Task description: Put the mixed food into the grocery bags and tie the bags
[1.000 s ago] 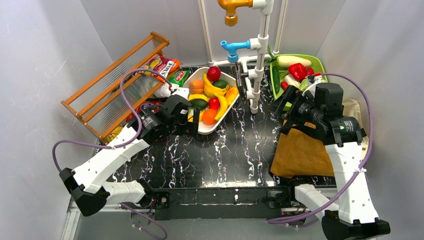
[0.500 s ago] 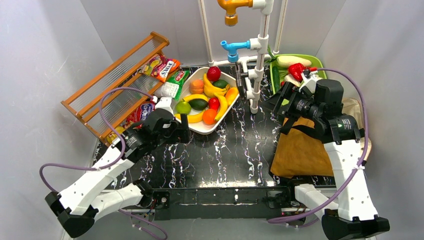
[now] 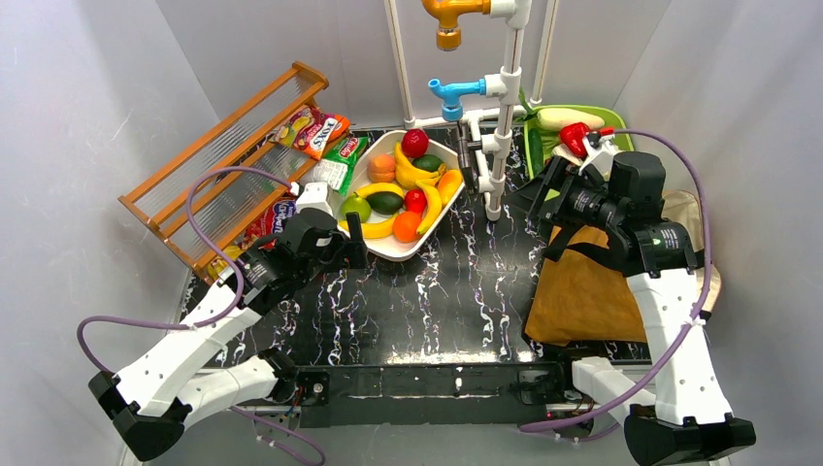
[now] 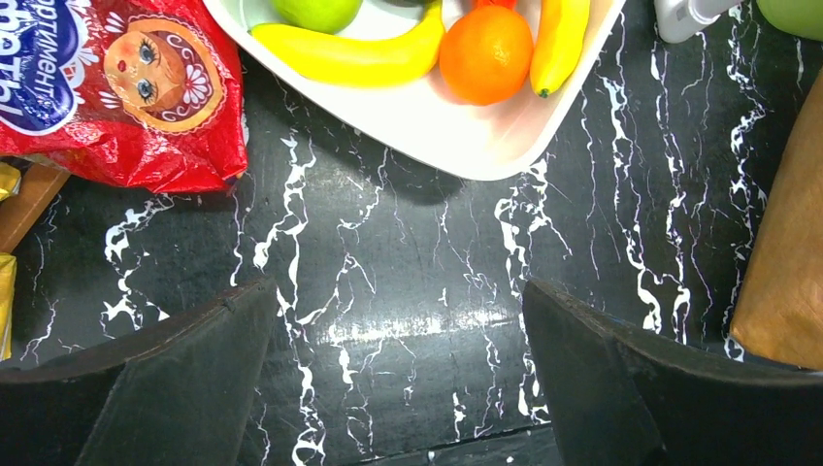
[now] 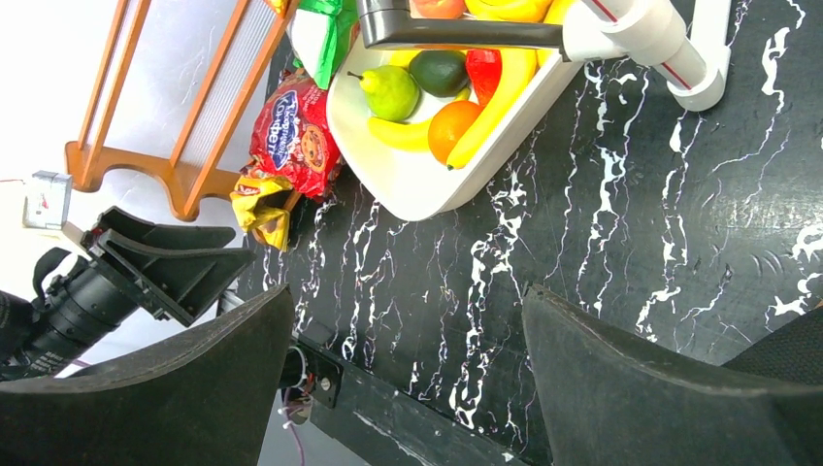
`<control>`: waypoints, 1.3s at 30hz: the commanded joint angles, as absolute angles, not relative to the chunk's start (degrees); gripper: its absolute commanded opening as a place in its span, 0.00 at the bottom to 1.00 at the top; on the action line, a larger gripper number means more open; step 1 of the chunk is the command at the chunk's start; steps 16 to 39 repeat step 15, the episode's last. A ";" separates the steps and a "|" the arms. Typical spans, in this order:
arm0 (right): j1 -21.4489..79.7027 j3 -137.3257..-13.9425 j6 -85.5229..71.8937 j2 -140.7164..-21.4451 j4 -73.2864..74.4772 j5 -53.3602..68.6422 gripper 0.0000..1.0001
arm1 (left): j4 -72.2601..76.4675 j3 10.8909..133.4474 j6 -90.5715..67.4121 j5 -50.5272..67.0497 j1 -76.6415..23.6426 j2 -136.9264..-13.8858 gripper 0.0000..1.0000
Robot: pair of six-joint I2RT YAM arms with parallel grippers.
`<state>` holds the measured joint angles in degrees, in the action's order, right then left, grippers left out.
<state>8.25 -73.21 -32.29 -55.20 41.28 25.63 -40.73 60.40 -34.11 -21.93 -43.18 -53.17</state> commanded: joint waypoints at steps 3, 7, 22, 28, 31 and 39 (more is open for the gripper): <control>7.58 -74.93 -30.42 -56.58 38.52 25.20 0.94 | -40.68 60.64 -34.16 -26.49 -42.90 -53.21 0.98; 7.43 -76.45 -29.59 -58.22 39.50 24.99 0.94 | -40.92 60.40 -34.74 -28.24 -42.91 -52.89 0.98; 6.96 -77.85 -27.36 -58.40 41.09 24.06 0.95 | -36.86 62.61 -31.20 -28.16 -42.93 -58.58 1.00; 6.96 -77.85 -27.36 -58.40 41.09 24.06 0.95 | -36.86 62.61 -31.20 -28.16 -42.93 -58.58 1.00; 6.96 -77.85 -27.36 -58.40 41.09 24.06 0.95 | -36.86 62.61 -31.20 -28.16 -42.93 -58.58 1.00; 6.96 -77.85 -27.36 -58.40 41.09 24.06 0.95 | -36.86 62.61 -31.20 -28.16 -42.93 -58.58 1.00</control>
